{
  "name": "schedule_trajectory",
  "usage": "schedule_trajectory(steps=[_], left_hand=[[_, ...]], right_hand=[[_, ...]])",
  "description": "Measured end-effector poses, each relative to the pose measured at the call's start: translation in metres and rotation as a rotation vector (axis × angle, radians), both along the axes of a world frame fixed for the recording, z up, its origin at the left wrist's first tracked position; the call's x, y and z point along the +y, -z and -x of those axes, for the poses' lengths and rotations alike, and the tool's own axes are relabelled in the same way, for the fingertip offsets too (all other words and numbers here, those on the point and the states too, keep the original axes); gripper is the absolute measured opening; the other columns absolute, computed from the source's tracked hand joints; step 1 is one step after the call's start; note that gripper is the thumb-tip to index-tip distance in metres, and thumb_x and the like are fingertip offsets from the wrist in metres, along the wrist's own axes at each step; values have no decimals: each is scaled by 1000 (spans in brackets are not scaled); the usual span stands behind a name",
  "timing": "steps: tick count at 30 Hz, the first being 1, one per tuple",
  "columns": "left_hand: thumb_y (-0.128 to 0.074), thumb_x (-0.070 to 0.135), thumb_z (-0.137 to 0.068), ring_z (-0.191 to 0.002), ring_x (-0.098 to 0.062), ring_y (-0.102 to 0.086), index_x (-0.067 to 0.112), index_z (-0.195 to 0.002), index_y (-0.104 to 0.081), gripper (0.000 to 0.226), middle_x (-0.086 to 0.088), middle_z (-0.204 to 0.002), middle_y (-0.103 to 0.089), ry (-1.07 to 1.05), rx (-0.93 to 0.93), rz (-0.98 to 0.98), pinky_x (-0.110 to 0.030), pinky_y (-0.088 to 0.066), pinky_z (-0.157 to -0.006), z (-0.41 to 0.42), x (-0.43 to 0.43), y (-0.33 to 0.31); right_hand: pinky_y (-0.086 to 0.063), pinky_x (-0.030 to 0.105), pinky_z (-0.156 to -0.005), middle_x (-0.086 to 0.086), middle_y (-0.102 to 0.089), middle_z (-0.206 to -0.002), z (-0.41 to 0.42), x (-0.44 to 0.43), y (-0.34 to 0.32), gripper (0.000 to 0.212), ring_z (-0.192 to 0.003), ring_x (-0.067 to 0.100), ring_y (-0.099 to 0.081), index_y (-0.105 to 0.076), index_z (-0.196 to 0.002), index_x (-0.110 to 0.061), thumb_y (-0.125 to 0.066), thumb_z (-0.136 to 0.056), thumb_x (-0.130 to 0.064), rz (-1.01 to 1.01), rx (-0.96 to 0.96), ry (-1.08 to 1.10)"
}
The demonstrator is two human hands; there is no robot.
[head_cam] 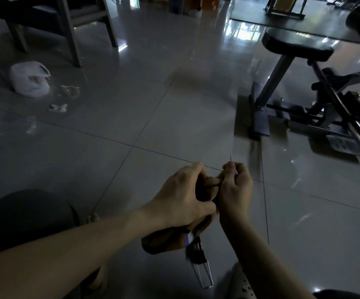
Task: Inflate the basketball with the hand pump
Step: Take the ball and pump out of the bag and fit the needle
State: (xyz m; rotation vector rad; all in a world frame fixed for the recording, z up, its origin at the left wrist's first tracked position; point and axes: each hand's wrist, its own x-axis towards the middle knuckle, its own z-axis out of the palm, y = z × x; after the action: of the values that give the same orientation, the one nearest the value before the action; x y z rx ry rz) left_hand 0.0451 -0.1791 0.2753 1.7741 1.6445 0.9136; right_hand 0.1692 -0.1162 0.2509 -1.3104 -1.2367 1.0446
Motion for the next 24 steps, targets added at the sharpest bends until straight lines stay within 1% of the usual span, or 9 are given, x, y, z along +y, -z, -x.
schedule_trajectory(steps=[3, 6, 9, 11, 13, 16, 20, 22, 24], left_hand=[[-75, 38, -71, -82, -14, -58, 23, -97, -50, 39, 4, -89, -57, 9, -28, -26, -38, -55, -71, 4, 1, -4], [-79, 39, -73, -78, -11, -60, 25, -95, -51, 38, 7, -86, -60, -9, -10, -22, -37, -56, -69, 13, 4, -10], [-83, 43, -70, -70, -9, -58, 26, -88, -50, 41, 9, -79, -59, -87, 97, -19, -34, -51, -61, 20, 8, -9], [-84, 48, -69, -71, -7, -55, 27, -84, -48, 45, 10, -78, -57, -143, 180, -26, -30, -45, -59, 21, 9, -4], [-84, 55, -69, -69, -3, -47, 27, -80, -44, 50, 12, -76, -51, -209, 251, -84, -26, -34, -57, 19, 9, 3], [-82, 59, -66, -68, -2, -45, 24, -80, -45, 52, 11, -74, -49, -313, 281, -130, -25, -31, -56, 22, 9, 4], [-80, 61, -64, -66, -3, -46, 24, -77, -46, 52, 11, -71, -50, -363, 284, -123, -22, -28, -56, 19, 4, 3], [-82, 57, -69, -68, -1, -46, 25, -78, -46, 49, 12, -73, -50, -319, 234, -87, -17, -27, -56, 13, -1, 6], [-82, 47, -76, -70, -1, -49, 26, -82, -49, 40, 13, -77, -51, -236, 168, -49, -15, -33, -57, 13, -4, 10]], right_hand=[[-42, 33, -50, 4, -54, -68, -3, 1, -3, 24, -57, 17, -50, -55, -90, -10, -44, -106, -24, 13, 29, -94], [-44, 28, -52, 4, -59, -73, -5, 2, -7, 23, -59, 14, -54, -57, -91, -8, -46, -105, -22, -14, -31, -185], [-50, 19, -64, 1, -65, -85, -12, 1, -13, 19, -74, 8, -63, -63, -90, -14, -51, -103, -21, -103, -177, -179], [-51, 17, -66, -3, -67, -81, -17, -1, -21, 17, -76, 5, -63, -65, -88, -20, -54, -101, -20, -112, -207, -210], [-53, 19, -62, -7, -69, -76, -17, -7, -29, 18, -69, 4, -65, -68, -88, -18, -55, -100, -18, -20, -139, -339], [-54, 20, -63, -8, -73, -81, -11, -16, -25, 18, -74, 6, -69, -70, -89, -16, -56, -99, -18, 77, -149, -429], [-58, 29, -65, 5, -73, -78, -7, -23, -18, 23, -73, 17, -70, -73, -85, -13, -57, -100, -16, 141, -17, -349], [-59, 40, -70, 7, -73, -78, -8, -24, -12, 23, -73, 24, -71, -73, -85, -12, -57, -100, -16, 141, -37, -318], [-61, 44, -71, 6, -73, -79, -10, -22, -8, 22, -74, 22, -72, -73, -85, -14, -57, -100, -17, 134, -91, -274]])
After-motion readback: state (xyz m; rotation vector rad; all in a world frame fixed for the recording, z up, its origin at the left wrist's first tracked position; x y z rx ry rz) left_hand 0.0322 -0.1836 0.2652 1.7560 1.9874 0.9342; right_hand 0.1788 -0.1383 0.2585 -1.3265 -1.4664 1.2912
